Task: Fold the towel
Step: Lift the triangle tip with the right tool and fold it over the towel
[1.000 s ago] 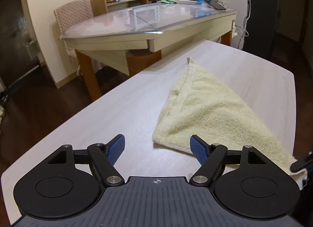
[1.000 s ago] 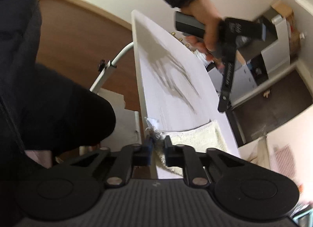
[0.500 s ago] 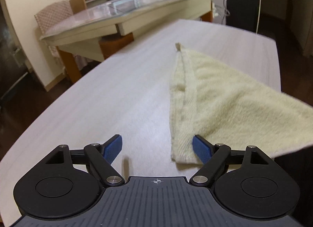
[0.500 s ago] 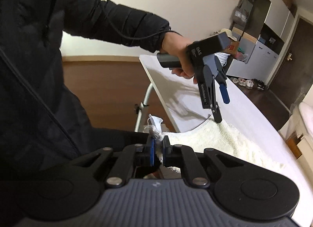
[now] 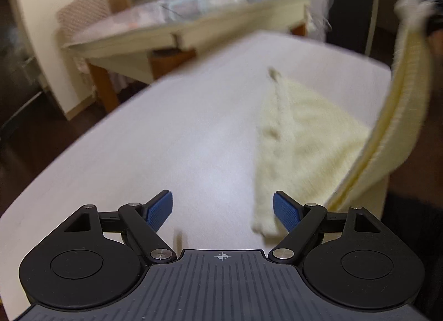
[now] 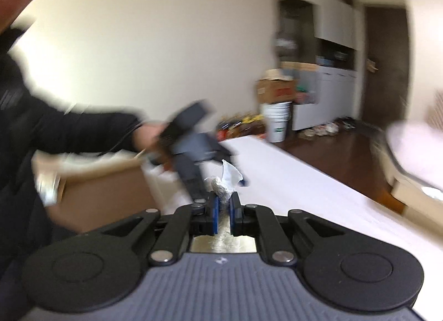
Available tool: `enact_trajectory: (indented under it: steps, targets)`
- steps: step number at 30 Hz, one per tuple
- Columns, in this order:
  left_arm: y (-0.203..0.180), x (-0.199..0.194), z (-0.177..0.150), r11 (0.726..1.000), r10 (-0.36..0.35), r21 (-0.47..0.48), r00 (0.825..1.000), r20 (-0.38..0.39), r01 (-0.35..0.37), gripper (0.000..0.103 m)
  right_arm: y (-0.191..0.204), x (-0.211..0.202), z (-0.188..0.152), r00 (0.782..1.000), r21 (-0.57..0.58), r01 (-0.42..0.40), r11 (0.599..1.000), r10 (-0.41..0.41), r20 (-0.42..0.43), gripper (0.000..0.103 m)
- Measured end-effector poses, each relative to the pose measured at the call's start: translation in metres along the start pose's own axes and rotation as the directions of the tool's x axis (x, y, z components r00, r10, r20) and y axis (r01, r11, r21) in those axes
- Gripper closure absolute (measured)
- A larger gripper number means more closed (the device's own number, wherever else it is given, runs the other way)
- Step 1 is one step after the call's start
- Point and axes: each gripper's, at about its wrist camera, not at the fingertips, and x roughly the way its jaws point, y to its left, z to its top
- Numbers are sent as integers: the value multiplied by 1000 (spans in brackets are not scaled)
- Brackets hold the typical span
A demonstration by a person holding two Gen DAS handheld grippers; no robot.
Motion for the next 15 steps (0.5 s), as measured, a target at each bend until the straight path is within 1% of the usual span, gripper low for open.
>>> enact_trajectory:
  steps: [2, 4, 6, 8, 12, 15]
  targets:
    - [9, -6, 4, 999, 39, -20, 999, 31, -38, 19, -48, 4, -1, 1000, 142, 24, 990, -26, 11, 95]
    - [15, -10, 6, 998, 55, -36, 997, 46, -53, 19, -80, 12, -6, 999, 218, 46, 975, -46, -5, 95]
    - [17, -12, 6, 997, 67, -44, 996, 55, -64, 19, -111, 24, -13, 997, 280, 74, 957, -66, -38, 95]
    - [15, -13, 4, 998, 55, -42, 996, 64, -52, 19, -138, 35, -22, 995, 342, 92, 935, -74, -65, 95]
    - [-1, -10, 3, 1000, -5, -22, 997, 76, 7, 18, -170, 54, -36, 992, 433, 107, 895, -66, -109, 95]
    - [-16, 0, 1, 1000, -10, 11, 998, 70, 9, 18, -186, 77, -44, 986, 461, 110, 881, -36, -166, 95]
